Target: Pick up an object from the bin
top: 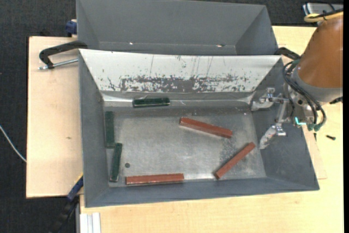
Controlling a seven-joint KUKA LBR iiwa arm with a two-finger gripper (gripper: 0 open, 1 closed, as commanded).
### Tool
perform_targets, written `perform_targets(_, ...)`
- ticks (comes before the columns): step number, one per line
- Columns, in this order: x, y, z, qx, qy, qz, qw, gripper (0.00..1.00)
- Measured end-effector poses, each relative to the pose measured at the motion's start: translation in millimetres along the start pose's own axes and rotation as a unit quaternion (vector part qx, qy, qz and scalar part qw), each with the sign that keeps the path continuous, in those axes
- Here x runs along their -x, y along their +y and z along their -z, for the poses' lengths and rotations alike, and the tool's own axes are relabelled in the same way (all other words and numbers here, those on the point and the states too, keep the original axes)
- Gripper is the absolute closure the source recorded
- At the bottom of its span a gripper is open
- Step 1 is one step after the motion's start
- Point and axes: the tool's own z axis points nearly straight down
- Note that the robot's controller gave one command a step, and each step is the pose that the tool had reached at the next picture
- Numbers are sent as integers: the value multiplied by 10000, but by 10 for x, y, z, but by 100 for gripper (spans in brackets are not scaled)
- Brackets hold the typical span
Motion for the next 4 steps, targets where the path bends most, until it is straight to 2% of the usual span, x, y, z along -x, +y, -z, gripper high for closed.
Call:
perform_targets(1,18,5,38,-7,-39,9,10000,0)
perform_targets(2,77,-17,-533,-12,-63,80,9999,0)
perform_targets(3,-20,6,-1166,-9,-21,130,9999,100)
perform_targets(4,-19,6,-1165,-10,-21,129,9999,100)
